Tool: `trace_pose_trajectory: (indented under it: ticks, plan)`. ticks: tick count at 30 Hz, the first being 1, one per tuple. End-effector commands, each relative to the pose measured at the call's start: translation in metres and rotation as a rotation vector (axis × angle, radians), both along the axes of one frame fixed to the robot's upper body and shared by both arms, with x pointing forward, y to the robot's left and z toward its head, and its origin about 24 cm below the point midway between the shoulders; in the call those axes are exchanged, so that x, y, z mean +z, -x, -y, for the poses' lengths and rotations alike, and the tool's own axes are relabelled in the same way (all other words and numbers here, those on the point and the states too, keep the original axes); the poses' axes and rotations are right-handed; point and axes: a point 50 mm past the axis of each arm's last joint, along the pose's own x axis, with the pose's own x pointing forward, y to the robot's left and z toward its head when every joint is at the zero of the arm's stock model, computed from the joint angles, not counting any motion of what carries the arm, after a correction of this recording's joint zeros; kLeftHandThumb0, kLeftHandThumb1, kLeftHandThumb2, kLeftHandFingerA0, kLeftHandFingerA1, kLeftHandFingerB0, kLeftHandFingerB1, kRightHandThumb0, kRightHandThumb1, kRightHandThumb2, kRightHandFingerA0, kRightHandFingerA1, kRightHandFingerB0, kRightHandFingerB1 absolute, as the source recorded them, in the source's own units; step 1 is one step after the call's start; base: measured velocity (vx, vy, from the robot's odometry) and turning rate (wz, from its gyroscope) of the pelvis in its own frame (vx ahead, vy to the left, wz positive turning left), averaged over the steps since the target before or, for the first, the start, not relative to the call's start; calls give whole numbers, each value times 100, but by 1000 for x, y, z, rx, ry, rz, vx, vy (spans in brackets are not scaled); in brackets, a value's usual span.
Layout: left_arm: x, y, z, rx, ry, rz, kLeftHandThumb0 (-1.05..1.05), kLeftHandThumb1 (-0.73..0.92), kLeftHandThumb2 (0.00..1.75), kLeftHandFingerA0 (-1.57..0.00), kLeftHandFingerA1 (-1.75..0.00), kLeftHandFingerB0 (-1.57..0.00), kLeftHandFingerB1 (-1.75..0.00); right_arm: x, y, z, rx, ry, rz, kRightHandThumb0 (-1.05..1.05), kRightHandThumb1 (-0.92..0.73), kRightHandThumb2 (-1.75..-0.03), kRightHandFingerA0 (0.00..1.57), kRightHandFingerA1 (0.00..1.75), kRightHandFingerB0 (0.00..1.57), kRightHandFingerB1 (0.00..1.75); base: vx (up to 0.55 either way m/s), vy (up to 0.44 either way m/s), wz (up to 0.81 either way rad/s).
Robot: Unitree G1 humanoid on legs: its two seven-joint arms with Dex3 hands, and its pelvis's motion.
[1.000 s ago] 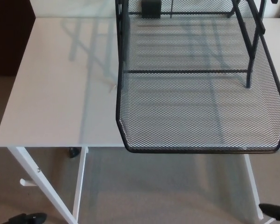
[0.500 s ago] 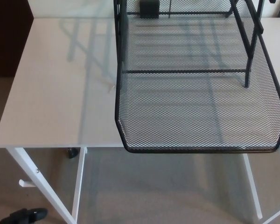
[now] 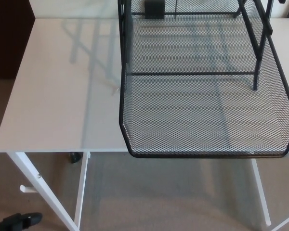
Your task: The robot walk towards a table in front and then pushes a layer of a file tray back to its original position using its right hand
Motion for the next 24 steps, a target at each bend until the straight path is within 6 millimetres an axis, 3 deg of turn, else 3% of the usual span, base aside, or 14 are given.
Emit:
trace_pose_trajectory:
  ticks: [1,2,3,5,10,11,13,14,16,24]
  plan:
    - [3,-2,-6,7,-20,-10,-14,57,56,-54,-42,-37,-36,-8,-15,-34,184,158,-96,-59,-38,-80,0,34,0,30,0,0,0]
    - [3,-2,-5,5,-16,-7,-14,57,56,-54,-42,-37,-36,-14,-18,-41,263,151,-191,-56,-35,-77,0,26,0,20,0,0,0]
    - [4,-3,-5,-1,-18,-3,-14,58,56,-54,-42,-36,-36,-21,-22,-47,292,182,-259,-65,-39,-74,0,15,0,9,0,0,0]
    - [6,-5,-4,-10,-28,2,-14,58,56,-54,-42,-36,-36,-31,-28,-54,300,257,-349,-67,-41,-72,0,8,0,0,0,0,0]
    - [7,-9,-6,-14,-37,5,-13,58,56,-54,-42,-36,-35,-43,-35,-64,351,280,-419,-55,-35,-69,0,11,2,6,0,0,0]
    - [8,-10,-6,-20,-38,11,-13,58,56,-54,-42,-36,-35,-50,-41,-68,361,310,-421,-43,-33,-66,0,12,14,14,0,0,0]
    - [8,-11,-7,-23,-26,18,-13,58,56,-52,-42,-36,-35,-69,-52,-79,387,390,-447,-41,-33,-66,0,16,12,16,0,0,0]
    - [8,-11,-6,-27,-23,20,-12,58,56,-51,-42,-35,-35,-72,-53,-81,390,402,-454,-37,-29,-69,0,28,3,28,0,0,0]
    - [8,-12,-6,-28,-24,19,-12,57,56,-51,-42,-35,-35,-77,-56,-86,393,429,-478,-37,-29,-69,0,30,2,31,0,0,0]
    - [9,-13,-6,-25,-16,24,-12,57,56,-51,-42,-35,-35,-97,-71,-100,396,502,-578,-39,-30,-68,2,26,5,27,0,0,0]
